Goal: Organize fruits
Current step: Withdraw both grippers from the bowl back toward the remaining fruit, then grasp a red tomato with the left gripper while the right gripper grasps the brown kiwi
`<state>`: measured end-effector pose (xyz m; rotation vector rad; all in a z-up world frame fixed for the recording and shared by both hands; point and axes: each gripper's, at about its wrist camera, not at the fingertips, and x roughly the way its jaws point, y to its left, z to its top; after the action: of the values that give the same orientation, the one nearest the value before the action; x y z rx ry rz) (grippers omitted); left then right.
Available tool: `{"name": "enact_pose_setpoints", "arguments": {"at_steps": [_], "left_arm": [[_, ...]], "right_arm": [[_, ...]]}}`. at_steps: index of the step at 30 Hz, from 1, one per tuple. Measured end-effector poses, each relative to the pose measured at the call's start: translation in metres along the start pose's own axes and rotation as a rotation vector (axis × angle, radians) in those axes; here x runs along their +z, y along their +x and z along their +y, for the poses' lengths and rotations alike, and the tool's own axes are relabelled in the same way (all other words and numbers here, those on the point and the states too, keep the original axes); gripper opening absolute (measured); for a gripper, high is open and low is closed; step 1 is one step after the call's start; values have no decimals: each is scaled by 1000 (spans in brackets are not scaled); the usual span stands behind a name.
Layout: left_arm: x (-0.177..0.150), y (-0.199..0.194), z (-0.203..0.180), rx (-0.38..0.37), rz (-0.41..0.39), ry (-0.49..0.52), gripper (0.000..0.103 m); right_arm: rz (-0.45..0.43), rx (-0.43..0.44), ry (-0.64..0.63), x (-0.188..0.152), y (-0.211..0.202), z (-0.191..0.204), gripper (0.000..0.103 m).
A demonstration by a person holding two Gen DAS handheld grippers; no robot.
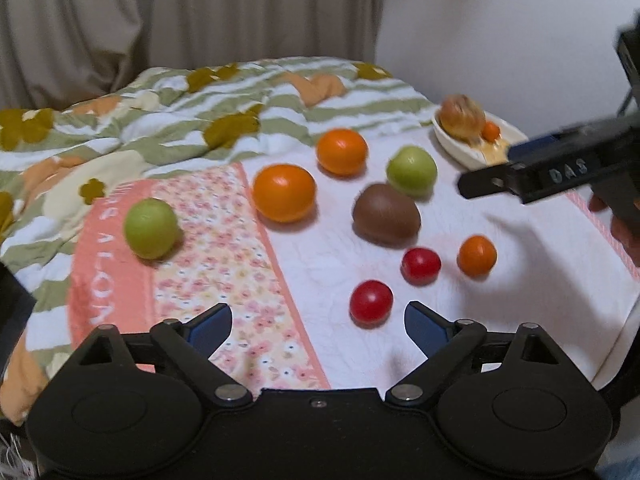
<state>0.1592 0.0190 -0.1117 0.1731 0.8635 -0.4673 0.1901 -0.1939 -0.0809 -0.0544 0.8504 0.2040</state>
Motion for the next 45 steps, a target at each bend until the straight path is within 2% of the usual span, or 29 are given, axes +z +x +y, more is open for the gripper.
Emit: {"name": "enact_pose_setpoints", "arguments": {"at_steps": [2,7,10,19,23,28,37,41,43,45], "left_arm": [[0,9,-3,-13,6,25,92],[3,34,-10,-61,32,62,71],[4,45,-16,-80,47,78,62],[4,54,-28,-85,54,109,34],[4,55,-30,-73,50,122,34],[4,54,-26,-62,57,106,34],[1,50,-14,-40,67,54,34],[-2,47,-10,-43,62,33,34],[-3,46,-10,-44,59,26,34],[-4,45,-9,-40,61,22,34]], "right_arm": [[-4,0,-18,0,9,4,103],[23,12,-30,2,30,7,103],[39,35,-46,3,38,8,103],[62,82,-76,2,59,14,103],[79,107,-89,1,66,19,101],[96,123,-98,3,75,23,88],[122,142,-100,2,89,30,77],[113,130,-107,2,92,35,76],[105,113,-116,2,93,40,69],[95,98,-132,1,92,44,68]]}}
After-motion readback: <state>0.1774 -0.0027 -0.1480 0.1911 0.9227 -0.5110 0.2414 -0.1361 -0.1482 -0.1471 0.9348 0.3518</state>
